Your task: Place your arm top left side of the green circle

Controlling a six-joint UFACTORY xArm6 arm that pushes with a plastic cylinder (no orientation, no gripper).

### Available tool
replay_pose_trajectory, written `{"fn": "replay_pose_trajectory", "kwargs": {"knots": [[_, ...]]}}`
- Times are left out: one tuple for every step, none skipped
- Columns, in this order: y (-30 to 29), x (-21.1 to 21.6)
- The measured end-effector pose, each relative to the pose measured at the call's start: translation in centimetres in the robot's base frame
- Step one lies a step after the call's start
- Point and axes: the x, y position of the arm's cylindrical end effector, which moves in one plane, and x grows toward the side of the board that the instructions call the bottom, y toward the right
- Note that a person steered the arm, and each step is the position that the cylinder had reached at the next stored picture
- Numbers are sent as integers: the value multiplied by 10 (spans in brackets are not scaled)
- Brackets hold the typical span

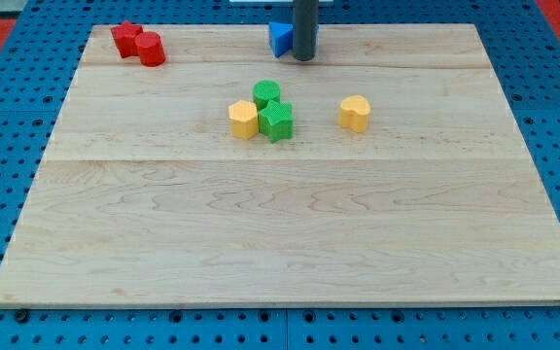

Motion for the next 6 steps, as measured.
{"fn": "replay_pose_trajectory", "kwargs": {"knots": [[0, 5], [0, 25], [-14, 26], [-52, 26], [-82, 26], [-102, 26]]}}
